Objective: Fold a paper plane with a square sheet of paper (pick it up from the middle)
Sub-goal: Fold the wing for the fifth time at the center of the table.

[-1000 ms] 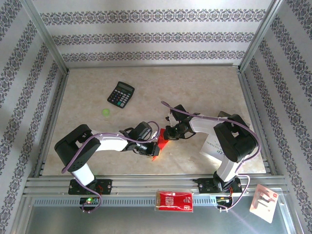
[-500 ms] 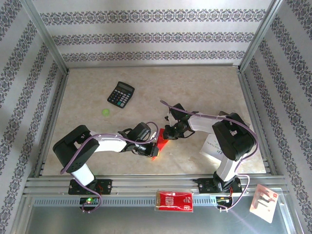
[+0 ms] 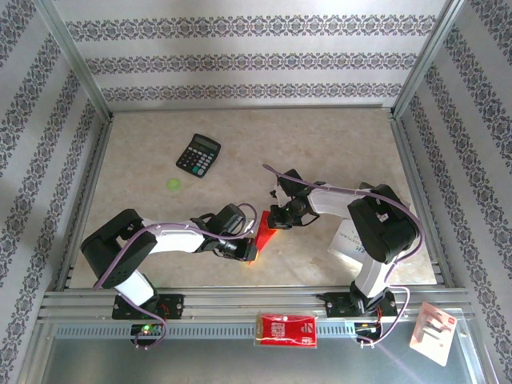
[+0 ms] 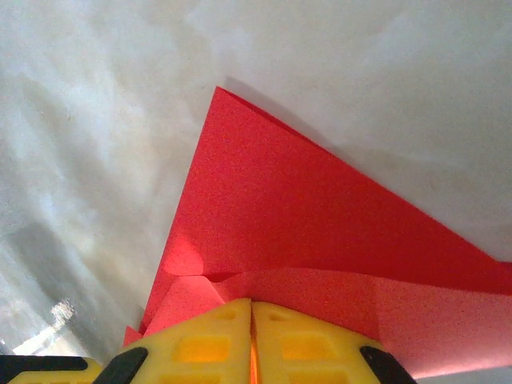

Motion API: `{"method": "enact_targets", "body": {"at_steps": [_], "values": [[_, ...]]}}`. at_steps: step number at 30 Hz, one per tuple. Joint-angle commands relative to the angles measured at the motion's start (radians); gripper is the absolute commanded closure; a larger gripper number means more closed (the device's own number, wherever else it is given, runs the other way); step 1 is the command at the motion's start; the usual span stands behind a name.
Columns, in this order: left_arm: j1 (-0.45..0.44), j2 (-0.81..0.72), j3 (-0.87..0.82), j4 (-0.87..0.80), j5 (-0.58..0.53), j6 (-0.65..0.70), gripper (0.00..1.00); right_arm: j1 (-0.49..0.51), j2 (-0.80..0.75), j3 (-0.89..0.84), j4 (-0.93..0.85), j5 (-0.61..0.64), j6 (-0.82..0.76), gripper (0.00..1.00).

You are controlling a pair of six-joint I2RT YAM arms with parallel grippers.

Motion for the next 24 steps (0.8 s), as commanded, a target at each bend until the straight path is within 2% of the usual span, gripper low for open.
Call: {"method": "enact_targets", "body": {"at_steps": [1,17,21,24], "values": [[-0.024,-0.003,-0.044,-0.175,0.017,0.028,0.95,-0.002,0.084,-0.040,-0.057,0.160,0.004,0.90],[-0.024,-0.112,-0.052,-0.222,0.054,0.021,0.96,-0.003,0.092,-0.030,-0.064,0.157,0.001,0.90],[-0.023,-0.196,-0.046,-0.124,0.066,-0.036,0.95,-0.002,0.091,-0.029,-0.064,0.157,0.000,0.90],[-0.023,-0.186,-0.023,-0.059,0.072,-0.079,0.94,-0.002,0.090,-0.029,-0.063,0.157,0.002,0.90]]}}
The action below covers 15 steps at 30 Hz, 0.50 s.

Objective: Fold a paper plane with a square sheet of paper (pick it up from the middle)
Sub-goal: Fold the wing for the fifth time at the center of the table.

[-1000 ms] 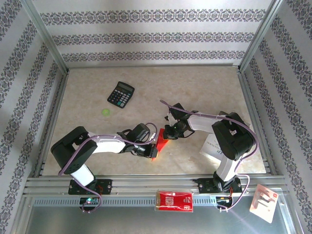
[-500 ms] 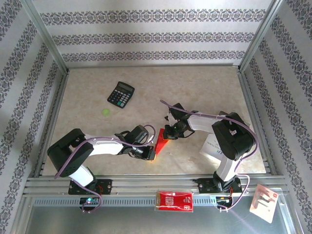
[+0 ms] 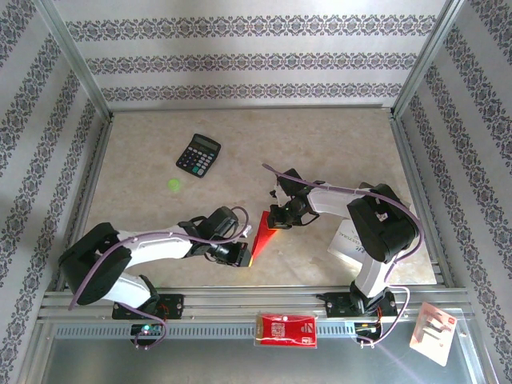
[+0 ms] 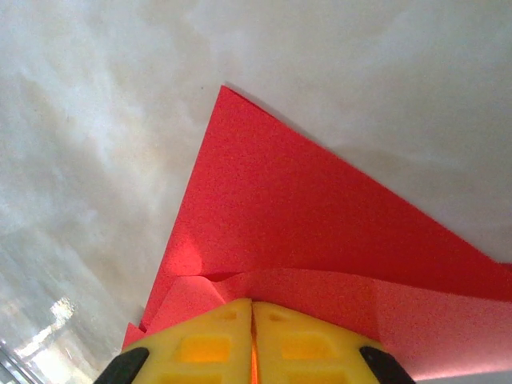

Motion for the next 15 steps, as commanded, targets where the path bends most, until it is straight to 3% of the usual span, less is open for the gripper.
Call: {"method": "enact_targets", "body": {"at_steps": [1,6,15], "values": [[-0.012,0.015,0.035,0.067,0.024,-0.056,0.94,-0.003,0.084,-0.038,-0.048,0.157,0.001,0.90],[-0.012,0.108,0.092,0.081,0.017,-0.038,0.90,-0.002,0.085,-0.039,-0.048,0.157,0.000,0.90],[0.046,0.204,0.127,0.072,0.002,0.018,0.95,-0.003,0.084,-0.038,-0.047,0.153,0.002,0.90]]}}
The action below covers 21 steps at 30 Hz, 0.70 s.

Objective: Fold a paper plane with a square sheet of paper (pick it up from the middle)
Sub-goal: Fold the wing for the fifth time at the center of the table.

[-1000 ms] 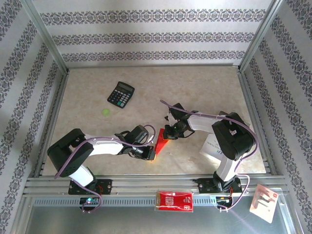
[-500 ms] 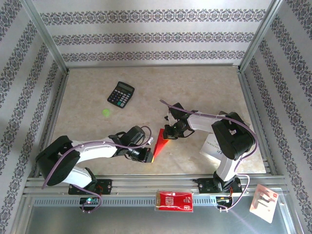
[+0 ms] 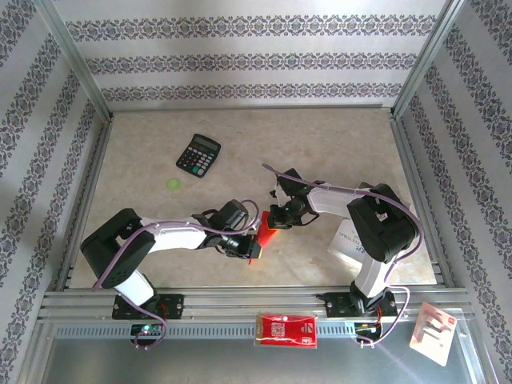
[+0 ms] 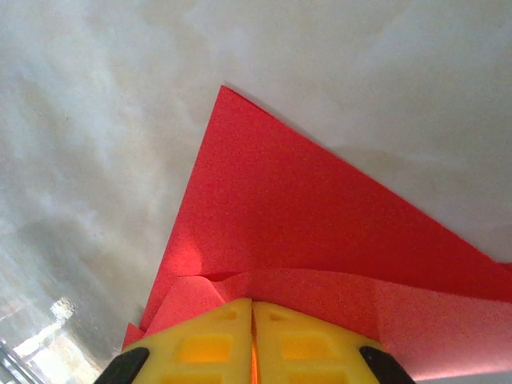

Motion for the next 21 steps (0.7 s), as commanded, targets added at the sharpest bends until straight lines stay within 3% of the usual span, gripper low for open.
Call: {"method": "enact_targets", "body": {"at_steps": [1,12,21], "values": [[0.027,0.021,0.016,0.008,-0.001,0.043,0.96,-0.003,0.084,-0.039,-0.044,0.155,0.002,0.90],[0.052,0.065,-0.040,0.017,-0.002,0.048,0.97,-0.004,0.058,-0.008,-0.054,0.143,-0.013,0.87],[0.058,0.051,-0.147,0.073,-0.007,-0.025,1.00,-0.007,-0.089,0.084,-0.106,0.035,-0.038,0.81]]}}
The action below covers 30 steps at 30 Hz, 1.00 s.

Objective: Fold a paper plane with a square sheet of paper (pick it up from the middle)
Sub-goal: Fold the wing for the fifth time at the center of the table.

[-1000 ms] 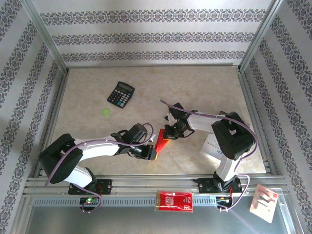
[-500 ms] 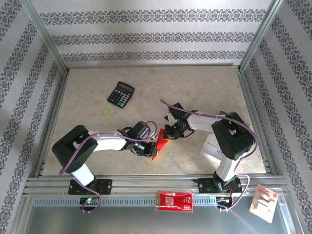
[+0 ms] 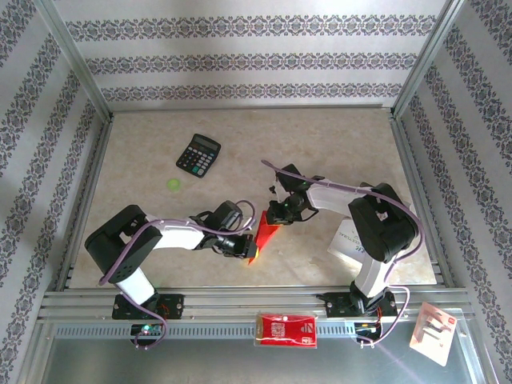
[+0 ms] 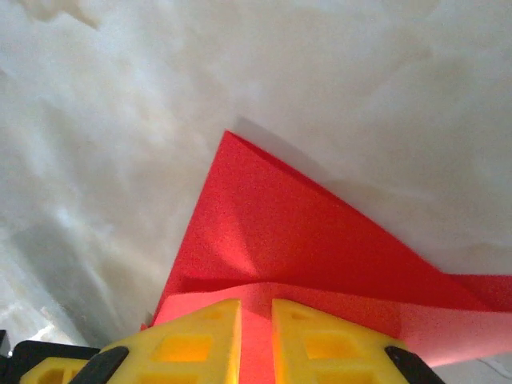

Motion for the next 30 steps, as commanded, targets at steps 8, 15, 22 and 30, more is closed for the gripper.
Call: {"method": "enact_targets", "body": {"at_steps": [8,15,22,30], "values": [[0.013,0.022,-0.087,-0.022,-0.042,-0.054,1.00,0.061,-0.268,-0.230,0.221,-0.085,0.235,0.85],[0.013,0.019,-0.088,-0.027,-0.044,-0.055,1.00,0.161,-0.301,-0.367,0.406,-0.009,0.411,0.91],[0.013,0.013,-0.089,-0.038,-0.047,-0.049,1.00,0.209,-0.236,-0.402,0.488,0.007,0.475,0.93],[0.013,0.007,-0.088,-0.056,-0.054,-0.036,1.00,0.250,-0.199,-0.416,0.536,0.005,0.515,0.93]]}}
